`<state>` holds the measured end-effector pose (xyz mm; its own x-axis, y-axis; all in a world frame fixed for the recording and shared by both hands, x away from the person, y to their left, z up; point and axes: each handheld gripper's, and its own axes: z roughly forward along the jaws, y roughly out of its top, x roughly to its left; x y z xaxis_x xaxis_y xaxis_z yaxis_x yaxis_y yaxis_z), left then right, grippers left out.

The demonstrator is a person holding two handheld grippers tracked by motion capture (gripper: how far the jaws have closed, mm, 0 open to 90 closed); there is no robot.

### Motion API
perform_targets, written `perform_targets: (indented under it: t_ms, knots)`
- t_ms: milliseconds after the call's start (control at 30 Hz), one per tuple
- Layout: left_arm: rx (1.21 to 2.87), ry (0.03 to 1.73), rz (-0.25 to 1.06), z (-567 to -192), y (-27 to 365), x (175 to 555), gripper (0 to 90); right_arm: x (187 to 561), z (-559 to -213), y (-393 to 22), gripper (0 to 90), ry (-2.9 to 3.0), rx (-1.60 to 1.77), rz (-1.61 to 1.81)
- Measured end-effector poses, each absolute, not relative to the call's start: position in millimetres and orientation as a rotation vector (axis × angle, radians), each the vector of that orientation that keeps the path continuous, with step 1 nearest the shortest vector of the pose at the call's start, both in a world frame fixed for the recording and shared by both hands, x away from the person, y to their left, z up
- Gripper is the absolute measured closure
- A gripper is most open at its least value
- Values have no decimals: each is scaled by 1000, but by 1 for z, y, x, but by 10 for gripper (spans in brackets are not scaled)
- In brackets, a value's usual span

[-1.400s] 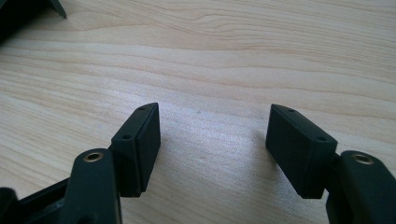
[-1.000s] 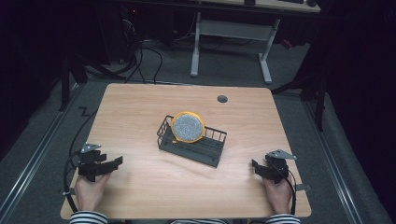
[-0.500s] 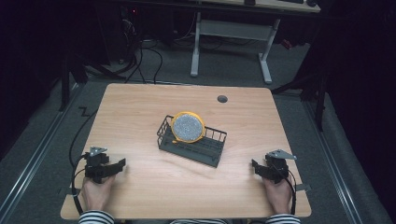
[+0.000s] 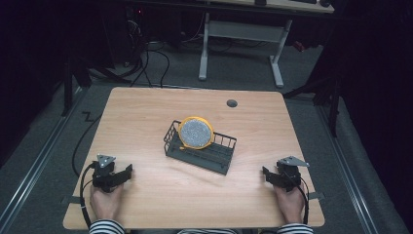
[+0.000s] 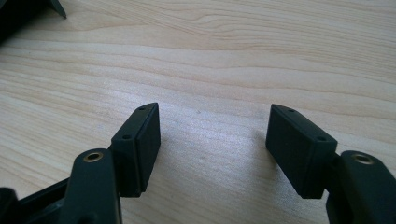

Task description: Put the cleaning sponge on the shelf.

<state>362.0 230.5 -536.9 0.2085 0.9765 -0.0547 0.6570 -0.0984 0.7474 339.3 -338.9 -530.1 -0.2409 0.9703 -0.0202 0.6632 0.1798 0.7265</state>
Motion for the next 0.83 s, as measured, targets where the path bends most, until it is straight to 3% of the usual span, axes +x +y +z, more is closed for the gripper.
perform_targets:
  t_ms: [833]
  knots:
    - [1867,1513,649,-537,224,362,268,339,-530,-339,354,1975,1531,833]
